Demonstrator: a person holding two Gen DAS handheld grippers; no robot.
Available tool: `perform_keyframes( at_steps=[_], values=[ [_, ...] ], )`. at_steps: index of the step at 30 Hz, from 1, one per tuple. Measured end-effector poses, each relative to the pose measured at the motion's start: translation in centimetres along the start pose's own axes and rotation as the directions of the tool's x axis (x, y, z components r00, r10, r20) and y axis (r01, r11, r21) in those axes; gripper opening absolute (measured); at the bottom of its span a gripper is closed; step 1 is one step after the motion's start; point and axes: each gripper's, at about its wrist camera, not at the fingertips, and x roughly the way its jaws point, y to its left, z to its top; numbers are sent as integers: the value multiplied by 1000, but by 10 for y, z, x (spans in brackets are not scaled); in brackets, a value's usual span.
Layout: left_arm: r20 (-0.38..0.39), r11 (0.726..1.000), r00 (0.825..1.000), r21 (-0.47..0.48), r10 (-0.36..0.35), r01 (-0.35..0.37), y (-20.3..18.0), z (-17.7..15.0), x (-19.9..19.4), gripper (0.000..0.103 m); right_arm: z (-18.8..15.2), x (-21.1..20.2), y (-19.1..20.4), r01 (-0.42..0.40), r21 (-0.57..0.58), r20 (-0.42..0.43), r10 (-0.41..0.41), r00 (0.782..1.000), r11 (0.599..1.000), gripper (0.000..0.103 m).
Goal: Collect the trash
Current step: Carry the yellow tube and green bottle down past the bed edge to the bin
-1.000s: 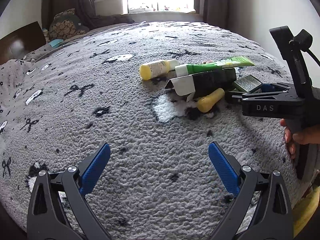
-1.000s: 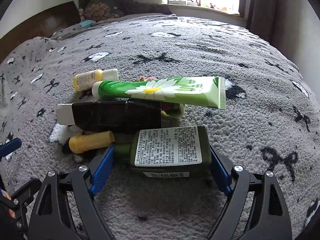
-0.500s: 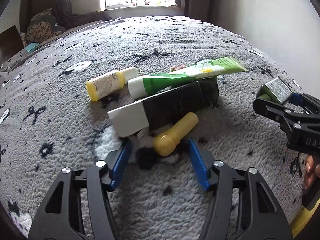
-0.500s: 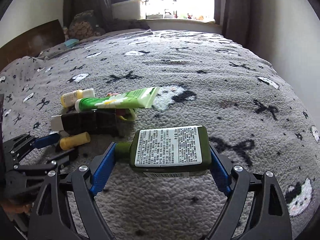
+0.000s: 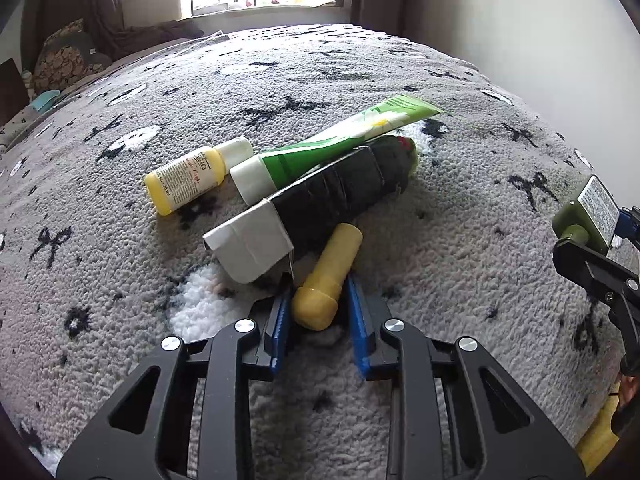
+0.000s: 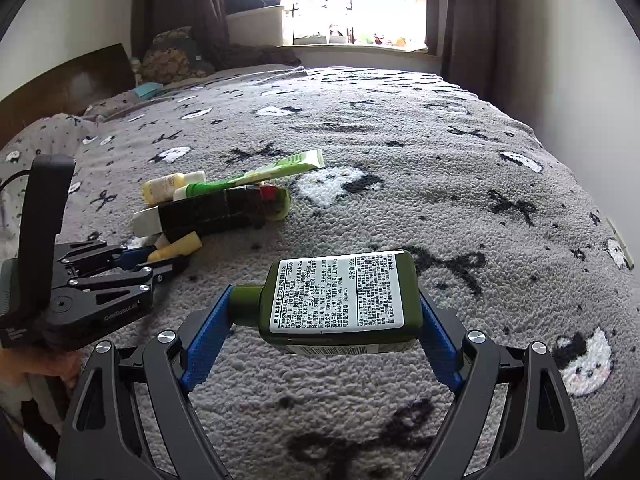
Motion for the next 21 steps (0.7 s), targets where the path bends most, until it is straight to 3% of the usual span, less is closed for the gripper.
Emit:
perform_keyframes(
  at_steps=[5, 21],
  values=[
    [5, 1000, 1000, 25, 12, -12, -6, -27, -21, 20, -12, -16, 15, -21, -26, 5, 21, 1000, 999, 86],
    [66, 997, 995, -41, 71, -68, -5, -118, -112, 20, -81, -95, 66, -30, -138, 92, 43, 995, 990, 86]
  ],
)
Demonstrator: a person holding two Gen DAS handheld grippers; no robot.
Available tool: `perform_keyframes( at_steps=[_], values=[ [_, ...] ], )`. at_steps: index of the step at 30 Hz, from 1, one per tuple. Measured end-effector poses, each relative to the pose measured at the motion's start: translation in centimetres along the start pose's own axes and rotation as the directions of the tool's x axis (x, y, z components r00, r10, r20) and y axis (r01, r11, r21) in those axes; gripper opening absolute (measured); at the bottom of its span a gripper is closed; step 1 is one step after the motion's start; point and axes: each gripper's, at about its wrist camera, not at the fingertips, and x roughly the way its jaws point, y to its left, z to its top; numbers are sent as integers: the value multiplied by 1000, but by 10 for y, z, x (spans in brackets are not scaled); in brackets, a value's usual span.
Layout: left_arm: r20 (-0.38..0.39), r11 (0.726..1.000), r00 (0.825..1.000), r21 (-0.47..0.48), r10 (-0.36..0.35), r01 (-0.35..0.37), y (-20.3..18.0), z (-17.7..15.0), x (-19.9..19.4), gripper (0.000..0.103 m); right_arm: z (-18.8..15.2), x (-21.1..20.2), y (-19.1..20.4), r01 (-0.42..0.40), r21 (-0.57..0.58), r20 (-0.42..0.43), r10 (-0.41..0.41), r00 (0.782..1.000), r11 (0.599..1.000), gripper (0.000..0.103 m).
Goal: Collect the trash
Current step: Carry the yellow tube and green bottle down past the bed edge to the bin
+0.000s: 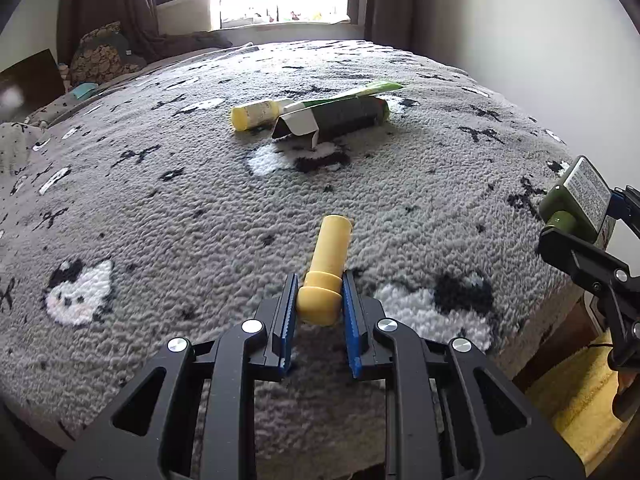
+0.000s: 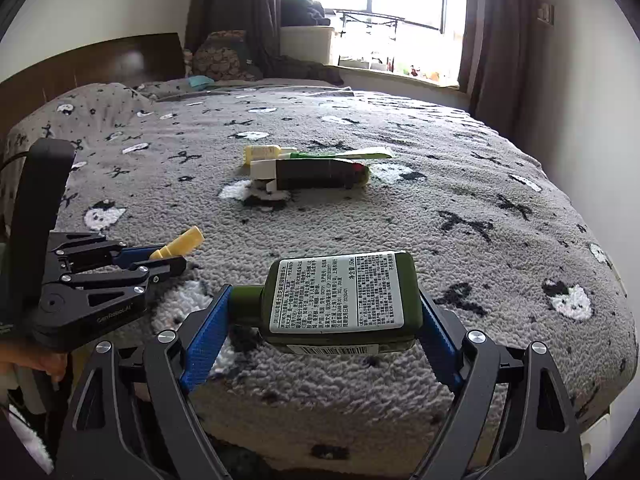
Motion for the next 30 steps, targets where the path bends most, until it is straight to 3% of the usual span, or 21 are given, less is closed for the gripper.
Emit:
perform_keyframes(
  at_steps=[9, 15, 20, 30],
  values=[
    [60, 999, 998, -24, 27, -26, 4, -42, -55, 20, -29, -50, 21, 11, -13, 72, -10, 997, 1000, 86],
    [66, 999, 997, -24, 32, -30, -1, -75, -82, 20, -49, -69, 37, -32, -53, 81, 37, 996, 998, 86],
    [38, 999, 998, -27, 47, -46, -2, -103, -92, 20, -68, -74, 50, -90, -70, 45, 94, 995, 993, 86],
    [-80, 998, 996, -57, 32, -36, -5, -155, -79, 20, -115, -51, 77, -197, -35, -126, 191, 973, 980, 86]
  ],
)
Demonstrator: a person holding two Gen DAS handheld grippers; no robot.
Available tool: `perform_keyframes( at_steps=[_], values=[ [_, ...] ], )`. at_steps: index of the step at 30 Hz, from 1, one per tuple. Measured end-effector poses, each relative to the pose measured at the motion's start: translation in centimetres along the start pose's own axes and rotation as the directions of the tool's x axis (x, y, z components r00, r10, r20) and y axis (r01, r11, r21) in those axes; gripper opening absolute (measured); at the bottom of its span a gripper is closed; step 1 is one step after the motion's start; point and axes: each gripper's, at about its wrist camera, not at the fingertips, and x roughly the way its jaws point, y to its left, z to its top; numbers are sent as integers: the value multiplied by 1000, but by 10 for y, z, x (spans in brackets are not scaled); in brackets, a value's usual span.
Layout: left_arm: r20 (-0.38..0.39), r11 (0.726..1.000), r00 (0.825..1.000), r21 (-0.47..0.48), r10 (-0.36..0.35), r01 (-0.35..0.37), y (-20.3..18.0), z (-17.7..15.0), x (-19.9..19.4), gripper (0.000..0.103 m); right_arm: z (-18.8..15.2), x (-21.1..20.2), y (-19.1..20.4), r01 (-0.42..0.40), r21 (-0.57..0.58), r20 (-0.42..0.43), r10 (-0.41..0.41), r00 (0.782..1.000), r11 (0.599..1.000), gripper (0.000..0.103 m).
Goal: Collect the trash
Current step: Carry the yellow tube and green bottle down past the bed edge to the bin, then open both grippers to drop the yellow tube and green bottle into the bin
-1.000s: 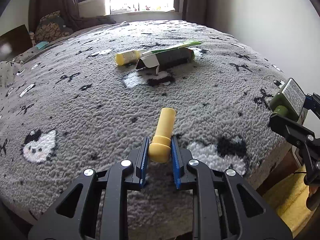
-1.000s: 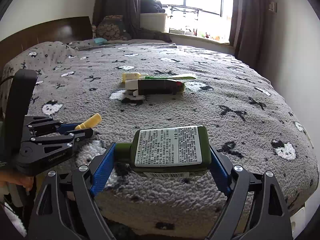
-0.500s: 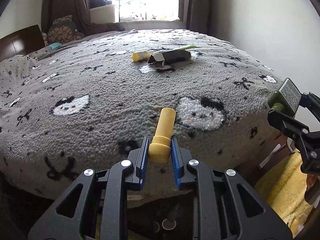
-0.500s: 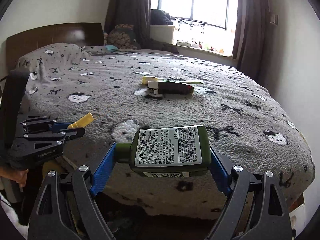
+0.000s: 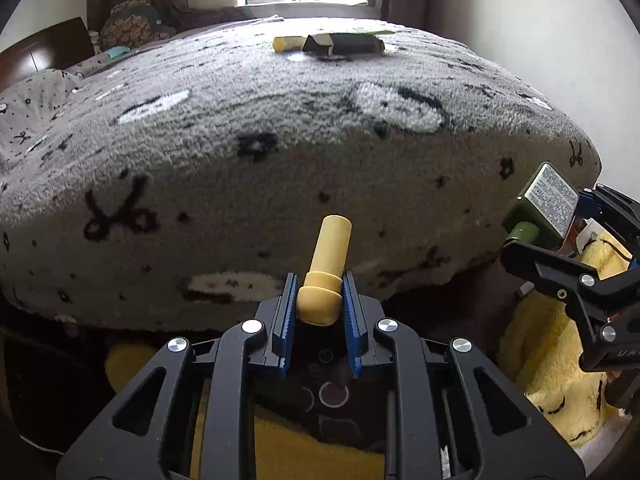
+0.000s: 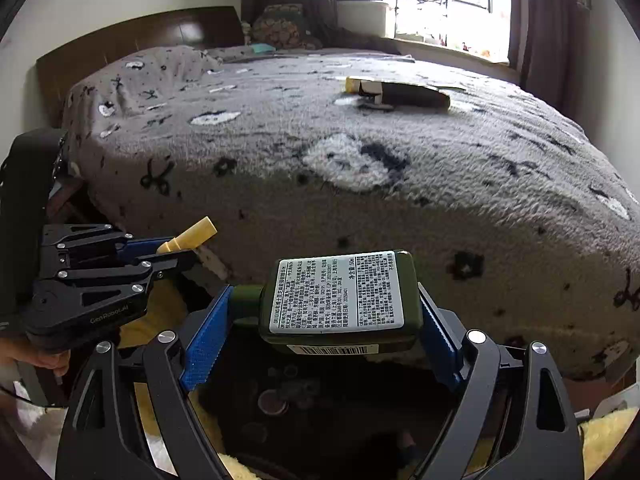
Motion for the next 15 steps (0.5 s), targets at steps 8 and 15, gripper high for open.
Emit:
perform_keyframes(
  at_steps=[8, 15],
  values=[
    [-126, 1000, 992, -25, -19, 16, 5, -36, 28, 20, -26, 34, 3, -26, 37, -159, 32, 987, 999, 86],
    [-214, 999, 976, -39, -39, 32, 6, -56, 52, 20, -39, 60, 1, -50, 82, -254, 69, 965, 995, 86]
  ],
)
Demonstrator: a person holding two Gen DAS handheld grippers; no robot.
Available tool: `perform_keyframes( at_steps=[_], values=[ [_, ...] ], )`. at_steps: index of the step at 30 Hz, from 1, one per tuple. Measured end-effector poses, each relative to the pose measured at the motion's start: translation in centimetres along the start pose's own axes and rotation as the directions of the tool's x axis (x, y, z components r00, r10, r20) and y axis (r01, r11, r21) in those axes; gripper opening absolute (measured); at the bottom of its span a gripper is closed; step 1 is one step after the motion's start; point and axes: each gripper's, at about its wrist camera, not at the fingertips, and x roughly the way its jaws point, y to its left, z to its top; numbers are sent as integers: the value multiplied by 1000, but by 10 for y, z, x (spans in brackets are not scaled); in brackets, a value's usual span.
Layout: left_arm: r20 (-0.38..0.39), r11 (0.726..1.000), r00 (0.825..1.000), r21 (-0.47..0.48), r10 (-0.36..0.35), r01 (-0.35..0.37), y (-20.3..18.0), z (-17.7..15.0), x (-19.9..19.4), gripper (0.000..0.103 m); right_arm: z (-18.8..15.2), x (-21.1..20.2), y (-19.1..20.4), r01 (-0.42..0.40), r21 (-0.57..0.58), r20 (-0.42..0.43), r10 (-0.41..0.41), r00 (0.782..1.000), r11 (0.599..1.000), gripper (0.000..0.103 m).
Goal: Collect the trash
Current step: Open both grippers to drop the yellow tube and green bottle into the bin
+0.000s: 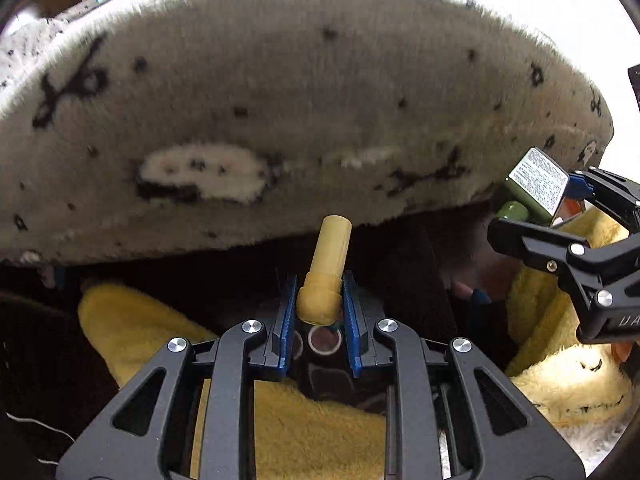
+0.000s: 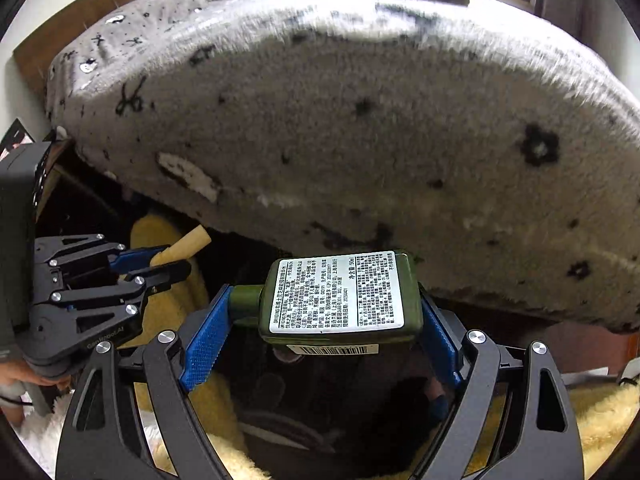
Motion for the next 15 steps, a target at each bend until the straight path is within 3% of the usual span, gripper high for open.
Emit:
perform_keyframes(
  at_steps=[9, 15],
  values=[
    [-122, 998, 990, -19, -65, 63, 4, -10, 32, 20, -3, 24, -3, -34, 35, -85, 37, 996, 999, 86],
    [-144, 997, 987, -19, -74, 72, 6, -12, 37, 21, -1, 33, 3, -37, 33, -108, 41, 993, 999, 86]
  ],
)
